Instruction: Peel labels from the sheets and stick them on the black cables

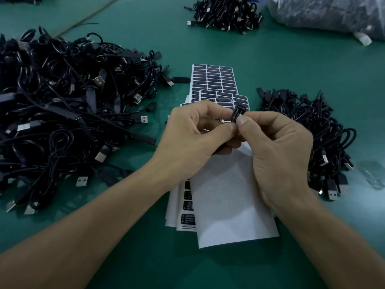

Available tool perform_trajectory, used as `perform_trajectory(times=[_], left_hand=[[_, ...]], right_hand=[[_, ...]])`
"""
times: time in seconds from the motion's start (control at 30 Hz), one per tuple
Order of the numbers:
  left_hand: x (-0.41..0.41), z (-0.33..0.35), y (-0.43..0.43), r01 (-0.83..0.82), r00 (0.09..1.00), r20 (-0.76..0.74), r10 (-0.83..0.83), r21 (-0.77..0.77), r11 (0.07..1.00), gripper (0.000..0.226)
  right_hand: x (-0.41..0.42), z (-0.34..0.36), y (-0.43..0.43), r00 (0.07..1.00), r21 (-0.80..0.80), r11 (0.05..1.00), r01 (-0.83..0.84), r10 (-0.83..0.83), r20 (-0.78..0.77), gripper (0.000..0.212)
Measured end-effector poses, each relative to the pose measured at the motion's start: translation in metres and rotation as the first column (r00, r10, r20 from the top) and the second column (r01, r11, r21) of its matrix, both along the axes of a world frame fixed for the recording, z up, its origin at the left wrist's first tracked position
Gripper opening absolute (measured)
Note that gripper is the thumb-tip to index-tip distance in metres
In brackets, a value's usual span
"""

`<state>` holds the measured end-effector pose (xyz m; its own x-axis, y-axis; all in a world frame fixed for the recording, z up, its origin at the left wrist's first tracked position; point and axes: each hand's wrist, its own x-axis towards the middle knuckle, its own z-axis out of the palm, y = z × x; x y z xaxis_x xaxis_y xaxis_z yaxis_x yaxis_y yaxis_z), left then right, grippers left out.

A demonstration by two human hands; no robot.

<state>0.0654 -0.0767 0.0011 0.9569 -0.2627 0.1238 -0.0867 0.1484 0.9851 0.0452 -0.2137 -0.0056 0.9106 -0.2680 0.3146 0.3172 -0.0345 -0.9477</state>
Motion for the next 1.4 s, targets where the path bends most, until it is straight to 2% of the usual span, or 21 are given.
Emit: perform_trajectory(times=[0.33, 0.67, 0.77, 0.83, 0.97, 1.1, 1.23, 1.4], left_hand=[[0.0003, -0.0002, -0.0053, -0.058, 0.998, 0.014, 0.058, -0.002, 0.998, 0.018], [0.0002, 0.0002, -0.0054, -0.078, 0.997, 0.024, 0.078, 0.004, 0.997, 0.020], [0.0004, 0.0001, -0.0056, -0.085, 0.996, 0.022, 0.085, 0.004, 0.996, 0.018], [0.0006, -0.0005, -0.0055, -0.085, 0.996, 0.030, 0.085, 0.008, 0.996, 0.018], [0.0003, -0.0017, -0.0042, -0.069, 0.993, 0.097, 0.064, 0.050, 0.996, 0.019], [-0.0004, -0.0038, -0.0025, -0.096, 0.983, 0.166, 0.074, 0.132, 0.987, 0.015], [0.0002, -0.0038, -0.0001, -0.199, 0.930, 0.357, 0.088, 0.287, 0.937, 0.011], [0.0005, 0.0011, 0.0041, -0.256, 0.863, 0.506, -0.005, 0.445, 0.858, 0.005]], right_hand=[[-0.0014, -0.0009, 0.0018, 0.998, -0.042, 0.999, 0.002, 0.000, 0.064, 0.019], [0.0002, -0.0043, -0.0007, 0.998, -0.020, 1.000, 0.002, -0.001, 0.061, 0.016], [0.0013, -0.0045, -0.0026, 0.998, 0.059, 0.998, 0.035, -0.037, 0.041, 0.029], [0.0020, -0.0046, -0.0030, 0.999, 0.052, 0.998, 0.039, -0.041, 0.030, 0.030], [0.0031, -0.0034, -0.0019, 1.000, 0.018, 1.000, -0.017, 0.017, -0.009, 0.025], [0.0041, 0.0005, -0.0025, 0.999, -0.043, 0.999, -0.027, 0.028, 0.021, 0.002], [0.0034, 0.0037, -0.0017, 0.999, -0.099, 0.995, -0.026, 0.030, 0.045, 0.008], [0.0007, 0.0045, -0.0013, 0.992, -0.196, 0.980, 0.008, 0.017, 0.124, 0.017]])
